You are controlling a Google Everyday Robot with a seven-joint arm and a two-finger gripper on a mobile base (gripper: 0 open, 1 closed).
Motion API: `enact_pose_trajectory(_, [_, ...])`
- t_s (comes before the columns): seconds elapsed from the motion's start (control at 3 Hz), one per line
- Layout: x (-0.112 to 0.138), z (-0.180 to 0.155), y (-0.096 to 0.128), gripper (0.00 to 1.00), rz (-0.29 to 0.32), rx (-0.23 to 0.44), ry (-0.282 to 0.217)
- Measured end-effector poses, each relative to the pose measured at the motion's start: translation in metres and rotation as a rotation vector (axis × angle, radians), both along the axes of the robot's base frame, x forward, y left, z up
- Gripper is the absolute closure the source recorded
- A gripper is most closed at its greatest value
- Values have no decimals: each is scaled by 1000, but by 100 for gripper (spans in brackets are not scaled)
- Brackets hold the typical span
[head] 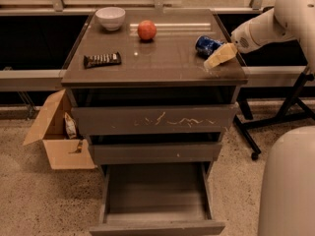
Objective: Place pepsi can into bottom drawer
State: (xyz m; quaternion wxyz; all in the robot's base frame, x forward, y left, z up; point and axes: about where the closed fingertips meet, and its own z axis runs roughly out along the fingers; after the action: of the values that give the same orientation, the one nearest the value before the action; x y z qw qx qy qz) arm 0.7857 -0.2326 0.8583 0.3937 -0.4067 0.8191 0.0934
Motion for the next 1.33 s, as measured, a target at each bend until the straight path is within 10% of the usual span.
enact_pose_trajectory(1.33, [5,-24,11,96,46,7,83])
